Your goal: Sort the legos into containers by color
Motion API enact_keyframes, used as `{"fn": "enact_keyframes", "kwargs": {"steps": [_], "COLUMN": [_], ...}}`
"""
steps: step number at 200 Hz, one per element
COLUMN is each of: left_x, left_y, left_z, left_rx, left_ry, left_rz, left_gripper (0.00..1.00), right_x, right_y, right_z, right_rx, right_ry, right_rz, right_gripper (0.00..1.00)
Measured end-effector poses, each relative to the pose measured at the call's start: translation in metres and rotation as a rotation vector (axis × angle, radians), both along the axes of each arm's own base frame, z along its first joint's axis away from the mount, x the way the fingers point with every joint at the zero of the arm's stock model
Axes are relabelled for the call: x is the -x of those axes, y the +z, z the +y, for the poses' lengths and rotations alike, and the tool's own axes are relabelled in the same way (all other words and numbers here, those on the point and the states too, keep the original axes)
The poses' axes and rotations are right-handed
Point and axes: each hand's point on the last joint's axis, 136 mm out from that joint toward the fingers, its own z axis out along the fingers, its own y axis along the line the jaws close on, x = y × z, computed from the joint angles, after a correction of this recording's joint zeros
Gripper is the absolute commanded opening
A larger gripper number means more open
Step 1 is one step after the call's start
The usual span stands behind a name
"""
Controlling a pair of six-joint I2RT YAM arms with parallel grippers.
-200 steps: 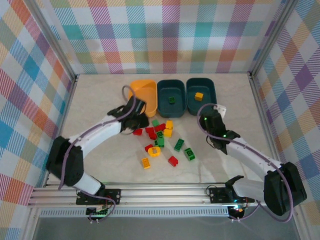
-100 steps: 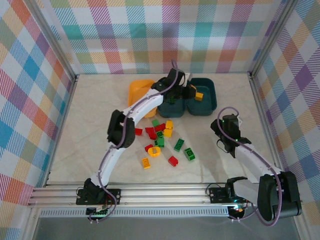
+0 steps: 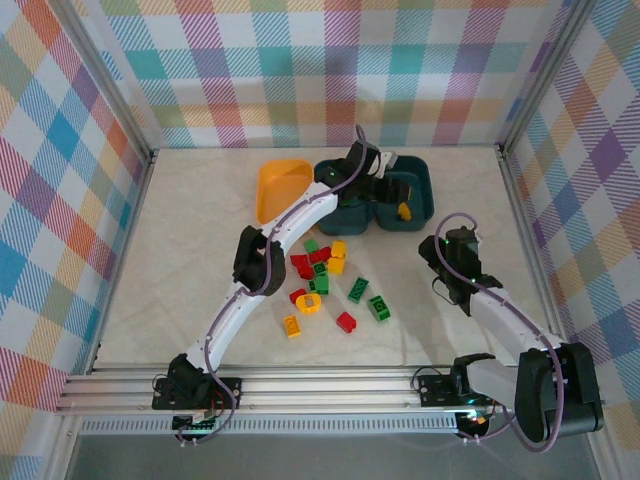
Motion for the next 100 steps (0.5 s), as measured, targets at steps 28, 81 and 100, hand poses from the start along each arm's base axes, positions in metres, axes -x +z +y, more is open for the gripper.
{"fn": "enact_keyframes", "kwargs": {"steps": [28,81,100], "left_x": [0.000,0.054,0.087], "left_y": [0.003,0.027,0.043], "left_z": [0.001,0.091,0.149], "left_rx": [-0.004,-0.152,-0.180], "left_ry": [0.001,0.159,0.269], "left_rz": [-0.011,-0.004,-0.039], "left_gripper": [0.65,0.68,0.68], "right_x": [0.000,-0.002,-0.003], "right_y": [0.000,0.001,-0.003], "right_z": [0.001,0.009,0.018], "right_rx": [0.001,-0.004,0.009], "right_ry": [0.005,0.040,0.078], "right_rz": [0.000,-0.012,-0.006], "right_gripper": [0.56,0.56,0.56]}}
